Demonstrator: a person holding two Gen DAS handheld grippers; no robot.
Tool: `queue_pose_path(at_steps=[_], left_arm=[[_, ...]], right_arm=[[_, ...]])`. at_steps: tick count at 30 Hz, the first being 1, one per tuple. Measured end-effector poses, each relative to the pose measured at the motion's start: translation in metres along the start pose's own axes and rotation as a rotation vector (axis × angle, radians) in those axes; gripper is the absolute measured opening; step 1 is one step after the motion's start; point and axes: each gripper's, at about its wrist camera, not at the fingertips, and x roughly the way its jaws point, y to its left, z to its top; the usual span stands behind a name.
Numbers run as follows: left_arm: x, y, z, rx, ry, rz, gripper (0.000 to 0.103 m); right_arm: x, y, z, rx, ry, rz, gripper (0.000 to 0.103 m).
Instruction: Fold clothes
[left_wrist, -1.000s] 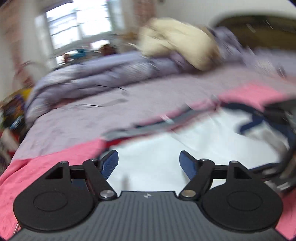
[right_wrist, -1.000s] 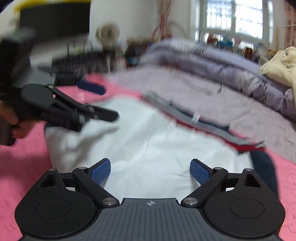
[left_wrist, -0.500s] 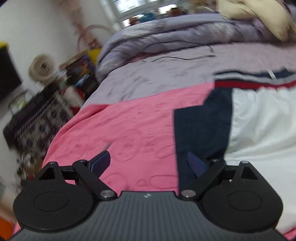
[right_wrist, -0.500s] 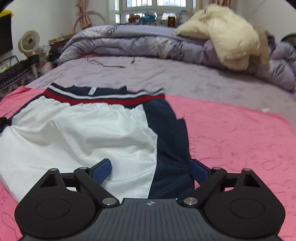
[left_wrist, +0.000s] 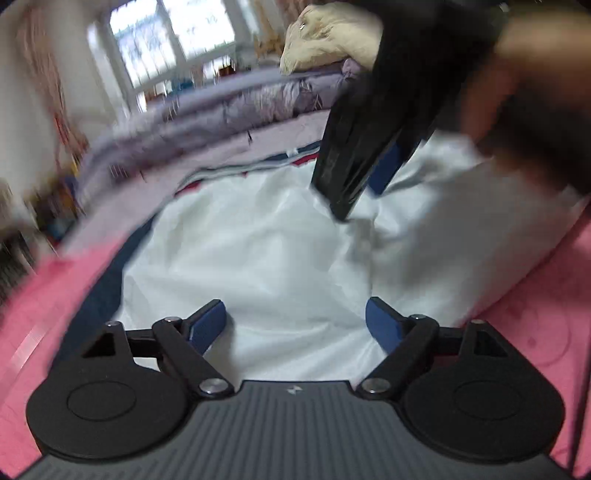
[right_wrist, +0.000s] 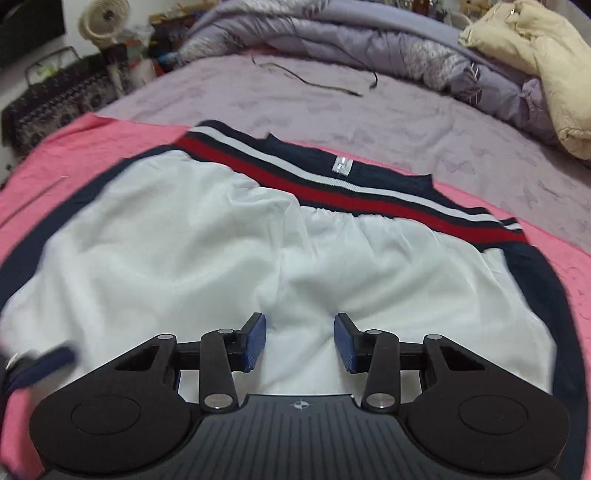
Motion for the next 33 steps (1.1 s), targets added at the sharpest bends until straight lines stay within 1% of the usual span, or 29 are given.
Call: queue_pose_path(at_steps=[2,4,5,6,8,10,11,12,13,14,15,16,17,19,20,21,23,24,26,29,30,32,33], left_arm=[[0.002,0.014,-0.001,-0.076,0.014,-0.048,0.085],[0.000,0.012,-0.003,-0.070,0.008,-0.036,0.085],[0.000,0.010,-0.003,-0.063,0.006,-0.027,0.085],[0.000,0.008,-0.002,-0.055,0.004,-0.018,0.085],[0.000,0.007,-0.003,-0.052,0.003,-0.010,0.085],[0.001,0.010,-0.004,-0.070,0.008,-0.020,0.087],[0.001,0.011,-0.005,-0.073,0.009,-0.018,0.088],[0.001,0.012,-0.005,-0.074,0.008,-0.014,0.090],[0.000,0.013,-0.005,-0.076,0.007,-0.011,0.091],[-0.002,0.018,-0.007,-0.081,0.010,0.016,0.093],[-0.006,0.024,-0.010,-0.086,0.016,0.052,0.094],[-0.009,0.030,-0.012,-0.092,0.021,0.087,0.094],[-0.013,0.035,-0.015,-0.098,0.026,0.123,0.094],[-0.020,0.047,-0.020,-0.110,0.037,0.194,0.095],[-0.023,0.053,-0.023,-0.116,0.042,0.230,0.095],[-0.027,0.059,-0.026,-0.122,0.047,0.265,0.095],[-0.034,0.070,-0.031,-0.134,0.058,0.337,0.095],[-0.038,0.076,-0.028,-0.142,0.046,0.351,0.095],[-0.048,0.087,-0.019,-0.161,0.009,0.362,0.091],[-0.063,0.103,-0.005,-0.190,-0.047,0.379,0.090],[-0.058,0.099,0.007,-0.177,-0.069,0.341,0.091],[-0.041,0.083,0.038,-0.134,-0.114,0.231,0.092],[-0.025,0.074,0.051,-0.118,-0.100,0.190,0.094]], right_arm=[[0.019,0.001,0.020,0.020,-0.033,-0.039,0.047],[0.039,0.001,0.039,0.042,-0.063,-0.076,0.048],[0.046,-0.001,0.044,0.063,-0.068,-0.081,0.048],[0.054,-0.003,0.050,0.079,-0.073,-0.084,0.051],[0.058,-0.005,0.053,0.056,-0.092,-0.086,0.052],[0.049,-0.008,0.050,0.059,-0.098,-0.073,0.053],[0.040,-0.011,0.047,0.083,-0.096,-0.061,0.054],[0.025,-0.013,0.040,0.105,-0.101,-0.038,0.057],[0.007,-0.015,0.029,0.119,-0.133,0.005,0.063],[-0.011,-0.017,0.018,0.129,-0.166,0.046,0.069],[-0.030,-0.018,0.003,0.115,-0.204,0.079,0.081],[-0.047,-0.020,-0.016,0.085,-0.235,0.082,0.088],[-0.060,-0.022,-0.035,0.048,-0.250,0.059,0.088],[-0.079,-0.034,-0.074,-0.006,-0.216,-0.018,0.088],[-0.085,-0.044,-0.092,-0.023,-0.199,-0.072,0.088],[-0.092,-0.055,-0.111,-0.041,-0.201,-0.131,0.088],[-0.104,-0.078,-0.139,-0.043,-0.207,-0.310,0.088],[-0.111,-0.090,-0.146,0.005,-0.204,-0.394,0.089],[-0.132,-0.108,-0.153,0.143,-0.243,-0.434,0.088],[-0.155,-0.104,-0.155,0.186,-0.377,-0.342,0.090],[-0.155,-0.097,-0.151,0.157,-0.401,-0.300,0.091],[-0.145,-0.078,-0.138,0.097,-0.416,-0.217,0.095],[-0.140,-0.069,-0.132,0.069,-0.419,-0.178,0.095]])
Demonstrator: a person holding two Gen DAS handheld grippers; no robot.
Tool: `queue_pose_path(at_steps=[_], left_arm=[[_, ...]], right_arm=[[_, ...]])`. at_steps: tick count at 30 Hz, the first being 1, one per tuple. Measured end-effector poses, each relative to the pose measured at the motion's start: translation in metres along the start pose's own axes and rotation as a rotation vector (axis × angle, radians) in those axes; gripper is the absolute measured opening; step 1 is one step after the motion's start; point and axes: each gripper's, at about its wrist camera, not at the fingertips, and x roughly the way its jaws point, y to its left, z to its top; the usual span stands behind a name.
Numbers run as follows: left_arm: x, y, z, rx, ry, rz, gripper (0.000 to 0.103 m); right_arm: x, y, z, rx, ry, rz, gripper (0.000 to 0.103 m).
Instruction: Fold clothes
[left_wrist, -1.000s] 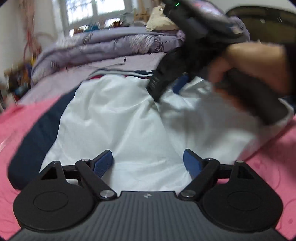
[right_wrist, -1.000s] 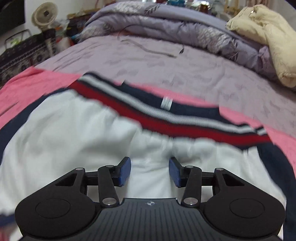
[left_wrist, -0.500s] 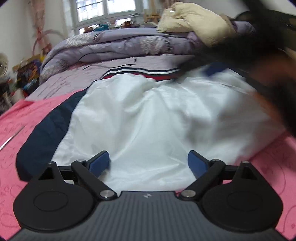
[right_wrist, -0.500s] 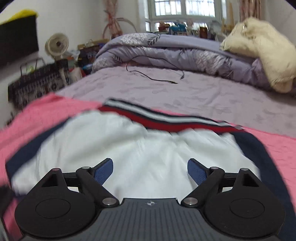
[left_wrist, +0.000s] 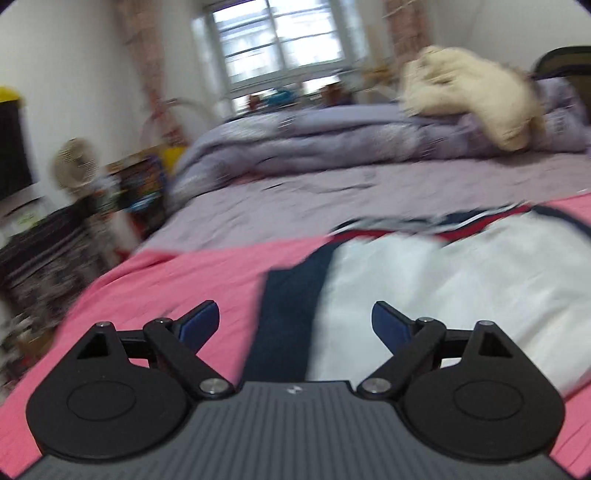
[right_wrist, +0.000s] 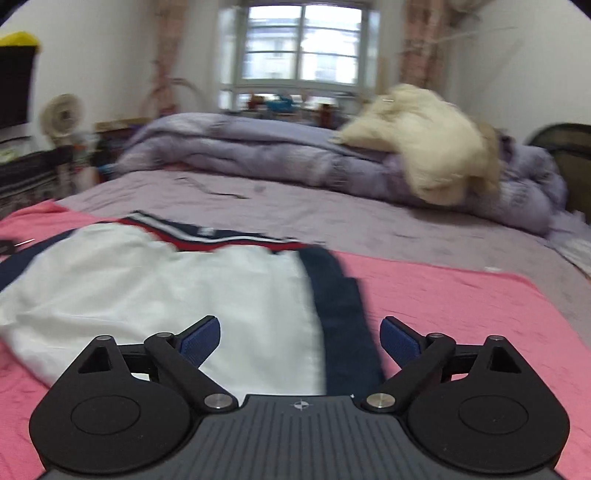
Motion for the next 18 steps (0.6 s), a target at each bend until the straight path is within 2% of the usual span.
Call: queue_pose_path(at_steps=[1,2,5,7,10,11,13,15,16,18], left_arm=[[0.019,-0.014,0.009,0.015,0.030,-0.036,0.094],[0.038,-0.026,0.012,0.037,0.076,-0.033,0.094],[0.090,-0.040,0.001,0.086,0.235,0.030,0.095],[0.092,-0.023,-0.011,0.081,0.225,0.062,0.102],[0.083,0.015,-0.021,0.084,0.218,0.109,0.103],[0.079,0.031,-0.024,0.075,0.214,0.130,0.103],[0.073,0.066,-0.027,0.008,0.243,0.195,0.103],[0.062,0.096,-0.028,-0.066,0.265,0.271,0.103],[0.056,0.106,-0.027,-0.101,0.263,0.275,0.103],[0.039,0.105,-0.025,-0.111,0.227,0.271,0.097]], right_arm=[[0.008,0.007,0.000,-0.012,0.019,0.019,0.095],[0.017,0.015,0.000,-0.024,0.038,0.039,0.095],[0.042,0.037,0.001,-0.060,0.095,0.097,0.095],[0.058,0.050,0.001,-0.084,0.132,0.126,0.097],[0.063,0.025,-0.003,-0.089,0.160,-0.021,0.100],[0.066,0.010,-0.004,-0.045,0.178,-0.072,0.103],[0.059,-0.024,-0.007,0.095,0.197,-0.022,0.103],[0.051,-0.034,-0.006,0.146,0.228,-0.181,0.103],[0.044,-0.036,-0.005,0.167,0.210,-0.198,0.102],[0.027,-0.033,0.000,0.210,0.138,-0.141,0.102]])
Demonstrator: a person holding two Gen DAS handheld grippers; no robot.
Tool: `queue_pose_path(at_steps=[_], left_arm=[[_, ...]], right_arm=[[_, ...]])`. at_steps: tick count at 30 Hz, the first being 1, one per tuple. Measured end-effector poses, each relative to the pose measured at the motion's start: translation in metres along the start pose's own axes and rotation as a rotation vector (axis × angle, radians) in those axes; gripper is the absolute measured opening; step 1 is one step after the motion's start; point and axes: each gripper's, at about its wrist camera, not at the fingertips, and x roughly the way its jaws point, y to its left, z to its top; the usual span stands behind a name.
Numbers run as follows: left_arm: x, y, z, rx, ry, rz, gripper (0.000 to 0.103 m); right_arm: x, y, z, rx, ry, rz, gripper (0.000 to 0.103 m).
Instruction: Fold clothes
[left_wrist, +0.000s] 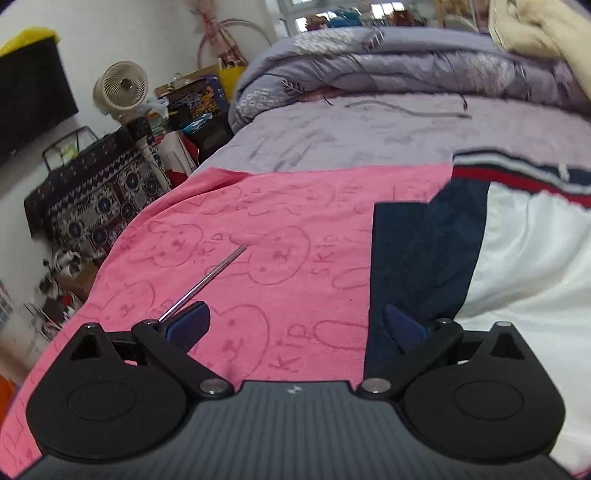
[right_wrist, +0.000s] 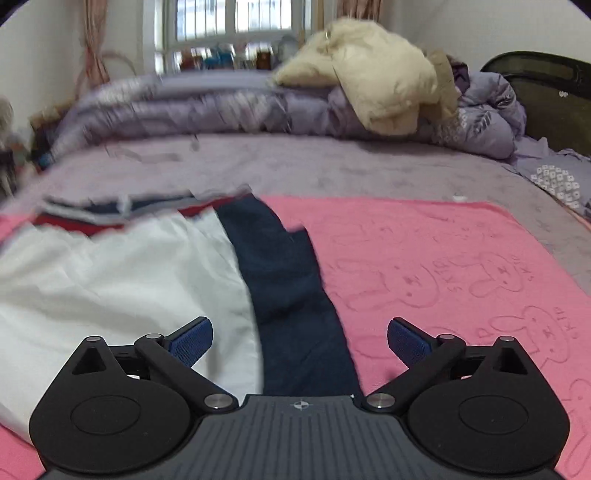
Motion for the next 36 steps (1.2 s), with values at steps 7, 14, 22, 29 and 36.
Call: queue_pose_path(at_steps=[7,14,22,29,36], left_arm=[[-0.058,-0.078,-0.015,0.235,-0.171,-0.126,0.099],[-0.025,-0.057,-0.048,0.241,-0.082,-0.049,0.103],[-0.051,-0.048,-0.040,0.146,-0.105,-0.028,0.099],[-0.080,-0.133,-0.034,0.204,-0.128,-0.248,0.099],[-0.089,-0.178,-0.035,0.198,-0.084,-0.359,0.099]], right_arm=[[-0.016,0.110,-0.002,-0.297,-0.067,0.237,0.103],[-0.013,0.108,-0.036,-0.422,0.024,0.140,0.103],[-0.045,-0.035,-0.036,0.113,0.129,0.008,0.103],[-0.050,-0.076,-0.058,0.624,0.128,0.265,0.103],[-0.025,-0.079,-0.057,0.790,0.091,0.311,0.103]])
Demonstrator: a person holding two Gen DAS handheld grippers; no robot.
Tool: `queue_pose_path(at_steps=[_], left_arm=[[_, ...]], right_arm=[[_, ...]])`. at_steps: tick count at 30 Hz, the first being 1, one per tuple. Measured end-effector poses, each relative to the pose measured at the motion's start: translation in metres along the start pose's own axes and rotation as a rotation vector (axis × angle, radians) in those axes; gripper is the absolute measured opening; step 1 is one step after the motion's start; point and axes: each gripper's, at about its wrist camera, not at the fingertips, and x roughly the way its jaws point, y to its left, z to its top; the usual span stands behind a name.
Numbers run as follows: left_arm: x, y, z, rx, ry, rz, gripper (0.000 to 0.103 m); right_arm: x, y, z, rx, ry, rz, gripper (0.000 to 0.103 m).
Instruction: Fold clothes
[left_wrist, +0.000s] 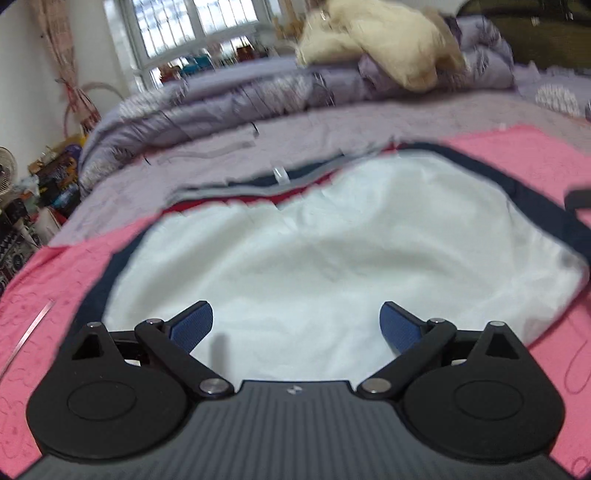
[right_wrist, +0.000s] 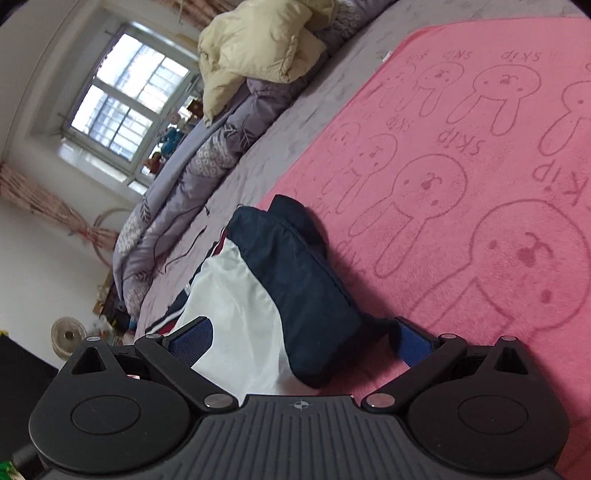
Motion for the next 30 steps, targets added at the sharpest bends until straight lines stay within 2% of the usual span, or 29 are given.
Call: queue_pose_path(at_steps=[5,6,10,12,14,17,19,21,25,28,30], left_arm=[[0.009,-0.006,-0.004,-0.057,0.063,-0.015,0.099],[0.011,-0.007,-0.005,-0.068,0.075,-0.018,0.095],[0.013,-0.014,-0.016,-0.058,0.080,0.001,0.097],[0.008,-0.015,-0.020,-0.062,0.070,0.018,0.097],[-0.008,-0.008,-0.021,-0.112,0.041,0.033,0.097],[-0.009,-0.009,-0.029,-0.120,0.079,0.010,0.097],[-0.012,-0.011,-0.033,-0.130,0.068,0.019,0.098],[-0.019,-0.010,-0.033,-0.149,0.058,0.031,0.098],[-0.009,-0.010,-0.041,-0.162,0.088,0.010,0.103],[-0.013,-0.009,-0.039,-0.173,0.080,0.019,0.103],[-0.028,-0.003,-0.039,-0.221,0.058,0.032,0.103]], right_arm=[[0.016,0.004,0.002,-0.007,-0.019,-0.023,0.102],[0.014,0.003,0.002,0.001,-0.023,-0.022,0.098],[0.007,-0.010,-0.001,0.045,-0.068,-0.013,0.077],[0.005,-0.011,-0.002,0.034,-0.070,-0.028,0.073],[0.006,-0.010,-0.004,0.014,-0.068,-0.028,0.073],[0.009,-0.005,-0.007,-0.013,-0.079,-0.032,0.078],[0.011,0.000,-0.008,-0.032,-0.077,-0.038,0.082],[0.011,0.000,-0.007,-0.027,-0.070,-0.030,0.082],[0.011,-0.003,-0.006,-0.011,-0.069,-0.014,0.081],[0.011,0.000,-0.007,-0.030,-0.070,-0.042,0.073],[0.007,0.007,-0.007,-0.083,-0.058,-0.101,0.064]])
